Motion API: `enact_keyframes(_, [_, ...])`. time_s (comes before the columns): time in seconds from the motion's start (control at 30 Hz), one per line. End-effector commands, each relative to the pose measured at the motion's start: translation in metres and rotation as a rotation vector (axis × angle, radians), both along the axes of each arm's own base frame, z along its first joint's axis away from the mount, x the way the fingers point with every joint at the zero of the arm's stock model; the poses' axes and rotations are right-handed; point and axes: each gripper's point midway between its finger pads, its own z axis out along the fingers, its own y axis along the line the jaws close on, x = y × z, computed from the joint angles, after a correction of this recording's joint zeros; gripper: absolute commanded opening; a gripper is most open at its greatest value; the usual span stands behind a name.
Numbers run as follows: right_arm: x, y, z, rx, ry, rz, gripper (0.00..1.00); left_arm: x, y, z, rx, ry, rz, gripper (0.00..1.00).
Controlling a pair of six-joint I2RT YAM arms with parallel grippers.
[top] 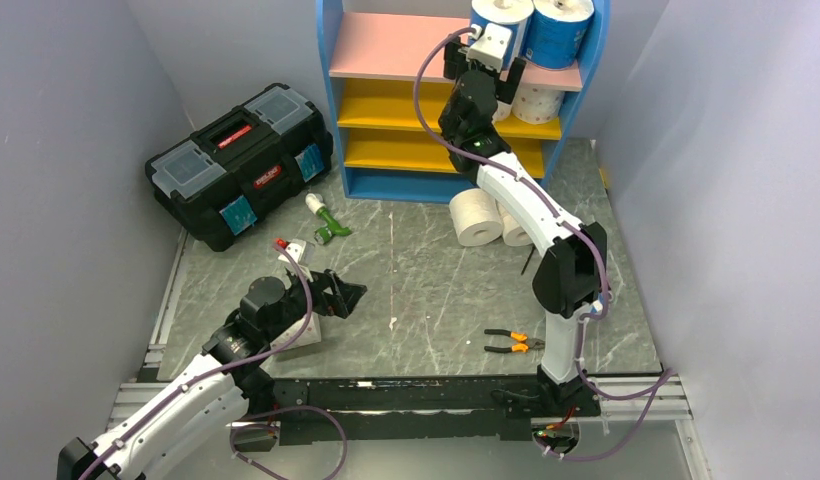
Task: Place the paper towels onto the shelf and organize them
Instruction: Place the paper towel on the shelf.
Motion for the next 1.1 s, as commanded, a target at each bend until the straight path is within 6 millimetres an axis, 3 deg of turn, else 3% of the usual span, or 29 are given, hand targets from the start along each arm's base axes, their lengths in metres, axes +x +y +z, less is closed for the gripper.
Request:
enact_keyframes(0.0, [0.001, -0.011, 0.017, 0.029, -0.041, -0.019, 0.98, 0.003, -0.006, 0.025, -0.047, -0.060, -0.016, 0.99])
enact_keyframes(1.07, [0.016, -0.019, 0.014, 0.036, -0.029, -0.015, 0.99, 0.003, -0.006, 0.020, -0.045, -0.054, -0.013, 0.99])
